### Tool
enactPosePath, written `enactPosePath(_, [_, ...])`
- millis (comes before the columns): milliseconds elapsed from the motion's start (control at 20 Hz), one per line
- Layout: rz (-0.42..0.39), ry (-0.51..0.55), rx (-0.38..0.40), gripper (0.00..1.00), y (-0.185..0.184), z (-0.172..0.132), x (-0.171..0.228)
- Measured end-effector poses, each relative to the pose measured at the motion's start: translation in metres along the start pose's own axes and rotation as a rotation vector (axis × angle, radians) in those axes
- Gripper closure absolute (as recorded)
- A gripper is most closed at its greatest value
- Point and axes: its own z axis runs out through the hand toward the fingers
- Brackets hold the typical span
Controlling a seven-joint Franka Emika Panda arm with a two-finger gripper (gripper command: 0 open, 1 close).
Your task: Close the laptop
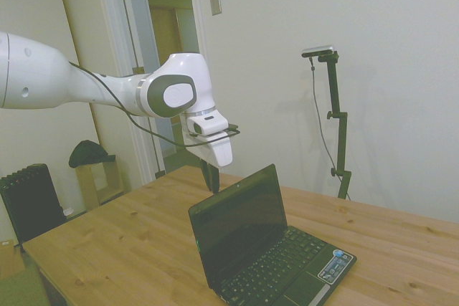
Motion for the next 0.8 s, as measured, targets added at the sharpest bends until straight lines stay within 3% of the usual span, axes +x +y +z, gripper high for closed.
enactPosePath(350, [0.039,-0.021,-0.024,1.00,0.038,0.005,0.021])
enactPosePath(650, [0.094,-0.025,-0.011,1.00,0.106,-0.003,0.076])
enactPosePath(800, [0.121,-0.037,-0.024,1.00,0.144,0.007,0.110])
